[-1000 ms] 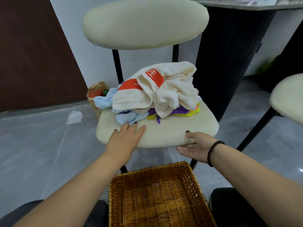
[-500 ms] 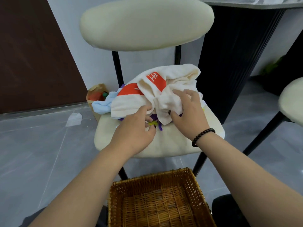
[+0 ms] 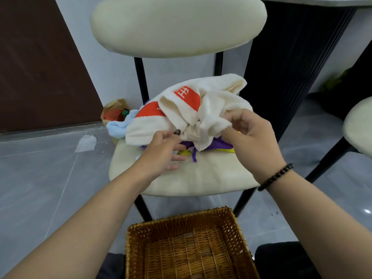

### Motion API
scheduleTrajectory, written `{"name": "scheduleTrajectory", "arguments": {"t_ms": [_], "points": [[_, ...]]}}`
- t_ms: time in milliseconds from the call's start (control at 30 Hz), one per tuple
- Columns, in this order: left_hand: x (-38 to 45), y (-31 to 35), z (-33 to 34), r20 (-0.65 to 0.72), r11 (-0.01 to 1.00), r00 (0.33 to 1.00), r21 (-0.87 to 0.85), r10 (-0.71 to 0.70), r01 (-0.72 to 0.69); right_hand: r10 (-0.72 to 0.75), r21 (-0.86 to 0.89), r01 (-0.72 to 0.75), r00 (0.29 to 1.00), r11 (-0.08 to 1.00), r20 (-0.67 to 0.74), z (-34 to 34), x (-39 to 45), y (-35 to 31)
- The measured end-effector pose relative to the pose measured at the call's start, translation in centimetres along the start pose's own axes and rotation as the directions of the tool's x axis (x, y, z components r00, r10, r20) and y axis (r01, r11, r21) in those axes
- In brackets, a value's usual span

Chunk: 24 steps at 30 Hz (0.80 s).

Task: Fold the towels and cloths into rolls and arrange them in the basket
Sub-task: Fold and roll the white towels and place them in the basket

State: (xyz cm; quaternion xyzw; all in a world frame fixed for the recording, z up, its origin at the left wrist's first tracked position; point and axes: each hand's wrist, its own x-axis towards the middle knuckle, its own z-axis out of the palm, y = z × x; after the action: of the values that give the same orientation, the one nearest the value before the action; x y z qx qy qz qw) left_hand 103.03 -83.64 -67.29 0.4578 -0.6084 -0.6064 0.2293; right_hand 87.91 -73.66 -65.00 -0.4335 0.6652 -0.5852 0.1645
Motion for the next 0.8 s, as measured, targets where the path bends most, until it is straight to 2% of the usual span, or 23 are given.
{"name": "scheduleTrajectory", "arguments": {"t_ms": [100,200,267,333,367,433,467,500,567,600,700,733,800], "points": [[-0.2,0.0,0.0,0.123,0.992,0.990,-0.098,-0.065,0.077,0.026,0.102,-0.043,0.988,0.994,0.155,-1.6,-1.4,-0.3],[-0.3,-0.3,0.2,0.247,0.966,0.964,-0.205,-0.102,0.155,0.027,0.023,-0.037,0.940,0.999,0.339,-1.7,-2.0,-0.2],[-0.2,-0.6,0.6,0.246,0.962,0.966,-0.238,-0.075,0.136,0.080,-0.083,-0.046,0.886,0.995,0.457,-1.3,-2.4,-0.1],[-0.3,-0.9,1.4,0.158,0.972,0.985,-0.211,-0.071,0.104,0.132,-0.202,-0.022,0.825,0.979,0.550,-1.4,-2.7,0.0],[-0.2,-1.1,1.7,0.103,0.977,0.992,-0.194,-0.074,0.093,0.144,-0.242,-0.006,0.820,0.970,0.555,-1.6,-2.7,-0.1],[-0.1,-1.5,2.0,0.008,0.986,0.998,-0.154,-0.067,0.067,0.128,-0.302,0.018,0.880,0.953,0.457,-2.1,-2.2,-0.1],[0.1,-1.5,1.9,-0.062,0.999,0.998,-0.048,-0.012,0.009,0.110,-0.337,0.017,0.928,0.941,0.355,-2.2,-1.7,0.0],[0.2,-1.4,1.5,-0.145,0.989,0.986,0.132,0.084,-0.065,0.091,-0.366,0.000,0.968,0.931,0.232,-2.2,-1.2,0.2],[0.4,-0.8,0.7,-0.277,0.887,0.905,0.422,0.322,-0.187,0.068,-0.381,-0.051,0.997,0.923,0.030,-2.0,-0.1,0.5],[0.5,-0.4,0.3,-0.312,0.865,0.867,0.447,0.388,-0.226,0.065,-0.407,-0.061,0.998,0.911,-0.002,-1.7,0.4,0.6],[1.3,0.5,-0.5,-0.395,0.875,0.805,0.389,0.442,-0.289,0.144,-0.605,-0.040,0.982,0.795,0.124,-0.3,1.1,0.9],[1.8,0.4,-0.7,-0.409,0.818,0.745,0.481,0.527,-0.315,0.175,-0.675,-0.009,0.968,0.738,0.178,0.4,1.0,0.8],[2.5,0.3,-0.8,-0.338,0.616,0.594,0.700,0.731,-0.360,0.186,-0.773,0.095,0.946,0.627,0.267,1.7,0.9,1.1]]}}
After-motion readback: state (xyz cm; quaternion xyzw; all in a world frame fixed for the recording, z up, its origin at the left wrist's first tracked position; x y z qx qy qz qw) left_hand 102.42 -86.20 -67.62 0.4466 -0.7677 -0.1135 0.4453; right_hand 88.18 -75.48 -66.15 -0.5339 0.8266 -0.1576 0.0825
